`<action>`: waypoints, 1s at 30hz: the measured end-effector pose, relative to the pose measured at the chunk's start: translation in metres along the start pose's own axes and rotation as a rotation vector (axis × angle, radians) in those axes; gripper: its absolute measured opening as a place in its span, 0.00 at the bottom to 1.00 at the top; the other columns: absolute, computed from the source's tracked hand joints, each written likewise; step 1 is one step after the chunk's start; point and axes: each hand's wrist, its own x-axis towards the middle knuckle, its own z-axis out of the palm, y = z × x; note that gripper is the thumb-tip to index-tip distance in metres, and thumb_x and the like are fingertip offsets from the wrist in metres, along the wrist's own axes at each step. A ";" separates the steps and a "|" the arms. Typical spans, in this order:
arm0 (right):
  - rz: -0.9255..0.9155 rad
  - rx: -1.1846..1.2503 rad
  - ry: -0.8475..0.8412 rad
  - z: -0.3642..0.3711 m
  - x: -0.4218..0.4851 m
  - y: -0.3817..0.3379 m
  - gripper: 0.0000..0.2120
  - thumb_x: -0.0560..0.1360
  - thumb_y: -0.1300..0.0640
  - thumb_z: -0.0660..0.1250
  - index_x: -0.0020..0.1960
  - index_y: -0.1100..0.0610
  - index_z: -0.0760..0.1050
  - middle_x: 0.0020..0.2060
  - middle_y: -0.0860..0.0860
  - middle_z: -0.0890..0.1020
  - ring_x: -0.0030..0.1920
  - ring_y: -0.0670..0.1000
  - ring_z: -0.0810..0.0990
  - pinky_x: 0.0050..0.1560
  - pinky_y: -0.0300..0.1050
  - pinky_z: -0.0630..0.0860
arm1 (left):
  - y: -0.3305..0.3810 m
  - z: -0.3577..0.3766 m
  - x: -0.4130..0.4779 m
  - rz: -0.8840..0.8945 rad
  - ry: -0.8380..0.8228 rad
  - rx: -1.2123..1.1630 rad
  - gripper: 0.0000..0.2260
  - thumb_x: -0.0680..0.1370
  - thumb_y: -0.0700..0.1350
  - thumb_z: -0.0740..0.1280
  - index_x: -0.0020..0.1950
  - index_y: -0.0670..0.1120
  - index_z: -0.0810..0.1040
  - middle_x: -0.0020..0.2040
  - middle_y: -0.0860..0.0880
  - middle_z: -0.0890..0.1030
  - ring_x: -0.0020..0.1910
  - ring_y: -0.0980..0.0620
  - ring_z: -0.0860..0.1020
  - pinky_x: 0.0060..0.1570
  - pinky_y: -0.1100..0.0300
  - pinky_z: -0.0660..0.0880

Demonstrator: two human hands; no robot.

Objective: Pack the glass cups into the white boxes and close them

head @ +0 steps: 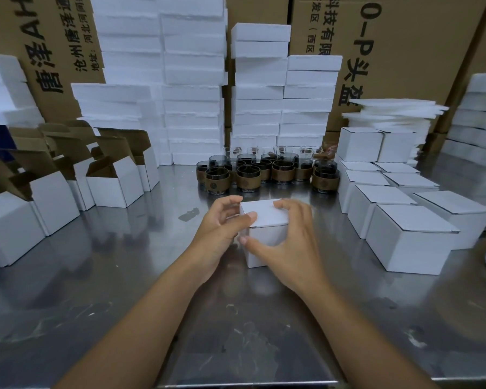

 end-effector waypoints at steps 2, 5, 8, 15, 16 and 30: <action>0.028 -0.008 0.016 0.001 0.000 0.000 0.40 0.60 0.37 0.72 0.65 0.51 0.63 0.57 0.42 0.62 0.58 0.42 0.65 0.58 0.41 0.67 | 0.000 0.001 0.000 0.000 0.008 -0.005 0.18 0.70 0.47 0.75 0.57 0.54 0.75 0.58 0.50 0.78 0.59 0.53 0.76 0.63 0.51 0.71; 0.072 0.022 0.079 0.003 0.000 0.001 0.41 0.59 0.38 0.73 0.65 0.52 0.61 0.57 0.43 0.64 0.56 0.39 0.63 0.54 0.35 0.64 | -0.001 0.001 0.000 0.023 0.021 0.003 0.18 0.71 0.47 0.73 0.58 0.53 0.74 0.58 0.52 0.78 0.59 0.54 0.76 0.61 0.54 0.72; 0.113 0.060 0.122 0.003 0.001 0.004 0.39 0.61 0.43 0.76 0.64 0.51 0.61 0.54 0.42 0.65 0.55 0.40 0.64 0.53 0.35 0.64 | -0.002 0.001 0.000 0.051 0.033 0.016 0.17 0.72 0.46 0.72 0.60 0.52 0.73 0.56 0.54 0.79 0.57 0.60 0.76 0.50 0.67 0.73; 0.148 0.115 0.155 0.005 0.004 0.004 0.35 0.63 0.48 0.75 0.64 0.51 0.62 0.54 0.41 0.66 0.57 0.42 0.67 0.50 0.34 0.63 | -0.003 0.002 0.003 0.032 0.085 0.012 0.10 0.76 0.47 0.68 0.56 0.53 0.76 0.56 0.54 0.78 0.56 0.59 0.76 0.55 0.62 0.72; 0.156 0.120 0.157 0.004 0.005 0.004 0.36 0.63 0.50 0.75 0.65 0.51 0.62 0.54 0.41 0.66 0.58 0.43 0.67 0.51 0.34 0.62 | -0.003 0.002 0.004 0.023 0.095 -0.010 0.09 0.76 0.47 0.67 0.56 0.52 0.76 0.57 0.53 0.79 0.57 0.57 0.77 0.56 0.61 0.72; 0.220 0.288 0.238 -0.103 0.111 -0.034 0.36 0.66 0.52 0.73 0.67 0.49 0.57 0.56 0.48 0.71 0.54 0.49 0.74 0.49 0.44 0.74 | -0.006 -0.001 0.016 -0.041 0.116 -0.105 0.06 0.76 0.41 0.66 0.52 0.47 0.77 0.45 0.47 0.83 0.49 0.50 0.82 0.48 0.57 0.75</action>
